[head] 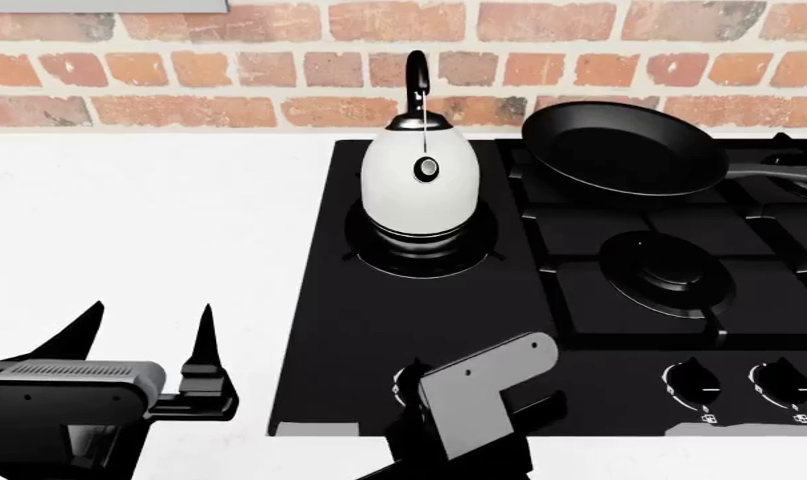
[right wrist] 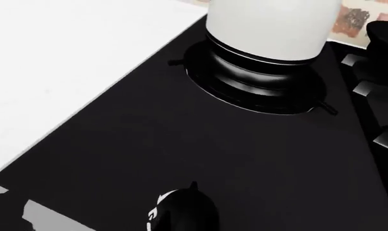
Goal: Pick the kettle from the counter and place it on a stove burner. Then turn the burner on.
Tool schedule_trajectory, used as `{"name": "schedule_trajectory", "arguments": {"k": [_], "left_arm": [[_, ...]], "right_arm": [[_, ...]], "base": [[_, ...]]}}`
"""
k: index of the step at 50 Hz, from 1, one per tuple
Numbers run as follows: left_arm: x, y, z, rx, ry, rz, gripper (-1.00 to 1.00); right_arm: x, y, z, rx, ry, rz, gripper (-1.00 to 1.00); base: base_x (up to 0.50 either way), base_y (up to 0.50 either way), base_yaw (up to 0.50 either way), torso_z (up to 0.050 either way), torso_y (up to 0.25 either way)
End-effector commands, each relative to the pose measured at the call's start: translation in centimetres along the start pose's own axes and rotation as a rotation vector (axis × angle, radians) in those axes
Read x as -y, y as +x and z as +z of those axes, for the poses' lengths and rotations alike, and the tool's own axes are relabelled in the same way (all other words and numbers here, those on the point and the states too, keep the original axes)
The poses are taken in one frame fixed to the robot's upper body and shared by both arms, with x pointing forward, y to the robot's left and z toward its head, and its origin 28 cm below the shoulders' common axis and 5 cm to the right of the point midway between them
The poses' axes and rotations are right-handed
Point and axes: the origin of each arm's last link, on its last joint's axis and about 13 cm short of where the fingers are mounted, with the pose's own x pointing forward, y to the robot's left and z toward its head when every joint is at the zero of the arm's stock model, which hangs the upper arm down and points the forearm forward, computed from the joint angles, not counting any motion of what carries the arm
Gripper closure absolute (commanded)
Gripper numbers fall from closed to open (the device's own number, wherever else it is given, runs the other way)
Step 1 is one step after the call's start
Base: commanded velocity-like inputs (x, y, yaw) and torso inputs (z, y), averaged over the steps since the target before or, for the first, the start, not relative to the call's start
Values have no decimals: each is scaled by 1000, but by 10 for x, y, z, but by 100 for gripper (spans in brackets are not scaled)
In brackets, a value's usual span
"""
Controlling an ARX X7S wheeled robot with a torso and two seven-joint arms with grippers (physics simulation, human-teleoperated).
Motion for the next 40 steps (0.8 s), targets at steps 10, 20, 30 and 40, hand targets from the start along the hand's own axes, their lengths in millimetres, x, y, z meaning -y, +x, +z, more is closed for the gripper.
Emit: {"name": "schedule_trajectory", "arguments": {"k": [10, 20, 30, 40], "left_arm": [[0, 0, -2, -1, -6, 0, -100], [0, 1, 0, 2, -8, 0, -100], [0, 0, -1, 1, -7, 0, -100], [1, 0, -3, -2, -9, 2, -100]], "right_arm": [[7, 6, 2, -53, 121, 145, 100], [26, 15, 4, -30, 110, 186, 100], [38, 19, 7, -17, 12, 219, 100], [50, 16, 3, -3, -145, 345, 100]], "base": [[0, 0, 0, 0, 0], [0, 0, 0, 0, 0], [0, 0, 0, 0, 0], [0, 0, 0, 0, 0]]}}
